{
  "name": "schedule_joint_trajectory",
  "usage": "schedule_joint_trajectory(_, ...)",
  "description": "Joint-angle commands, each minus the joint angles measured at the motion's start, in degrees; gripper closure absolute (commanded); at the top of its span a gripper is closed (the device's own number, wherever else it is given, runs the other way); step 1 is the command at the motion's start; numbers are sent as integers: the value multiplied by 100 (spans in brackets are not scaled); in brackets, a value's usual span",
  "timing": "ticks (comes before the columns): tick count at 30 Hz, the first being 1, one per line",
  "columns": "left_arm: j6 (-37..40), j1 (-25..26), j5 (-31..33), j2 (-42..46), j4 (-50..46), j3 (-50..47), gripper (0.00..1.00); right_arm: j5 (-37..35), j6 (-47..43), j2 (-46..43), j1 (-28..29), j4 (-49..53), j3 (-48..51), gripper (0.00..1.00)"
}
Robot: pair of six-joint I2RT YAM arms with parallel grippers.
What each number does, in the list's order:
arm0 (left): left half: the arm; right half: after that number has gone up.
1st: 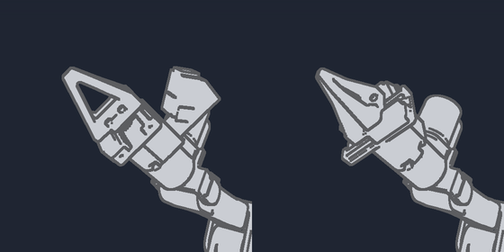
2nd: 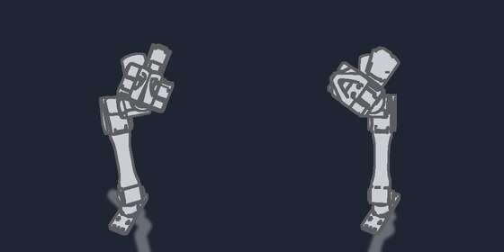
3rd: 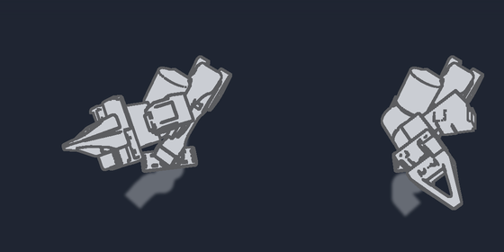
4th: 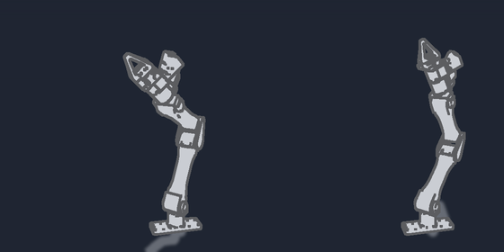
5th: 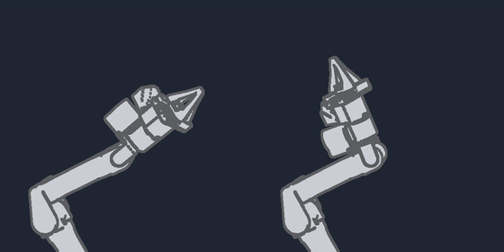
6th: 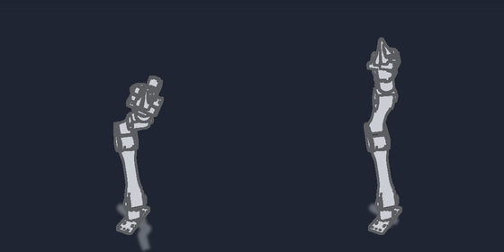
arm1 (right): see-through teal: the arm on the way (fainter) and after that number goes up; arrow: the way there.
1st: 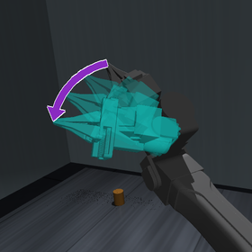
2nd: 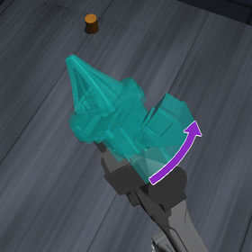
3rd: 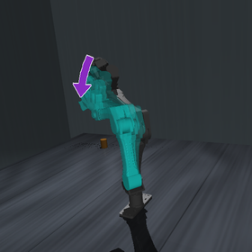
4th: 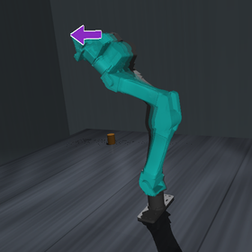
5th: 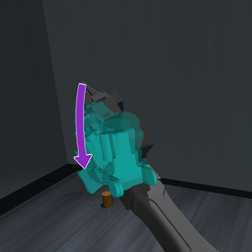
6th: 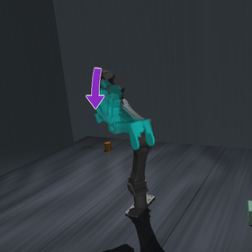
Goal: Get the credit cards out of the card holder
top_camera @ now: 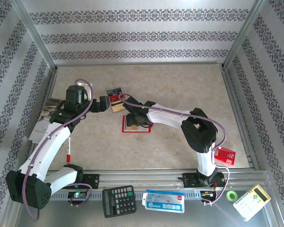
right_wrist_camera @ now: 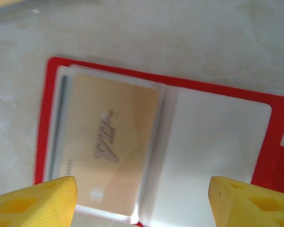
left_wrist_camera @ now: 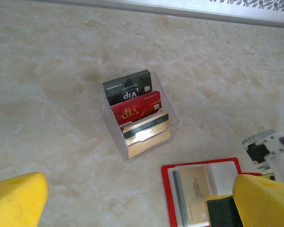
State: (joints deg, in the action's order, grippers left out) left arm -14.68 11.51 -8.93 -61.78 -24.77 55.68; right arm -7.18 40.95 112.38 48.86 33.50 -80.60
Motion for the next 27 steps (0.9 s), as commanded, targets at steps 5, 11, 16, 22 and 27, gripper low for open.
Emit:
schedule_joint_trajectory(5, -120, -88, -81, -92, 165, 69, 0, 172, 56, 300, -177, 240, -123, 26)
schedule_joint_trajectory(11, -108, -96, -62, -170, 206, 68, 0, -202, 159, 365, -204, 385, 71, 30)
schedule_joint_trajectory(16, -229, -154, -155, -303, 358, 140, 0, -121, 285, 406, -211, 239, 330, 34)
schedule_joint_trajectory(22, -605, -164, -492, -543, 513, -66, 0, 66, 402, 315, -269, -80, 744, 43)
schedule_joint_trajectory(27, -899, -160, -682, -876, 508, -106, 2, 211, 449, 72, -407, -494, 1195, 48)
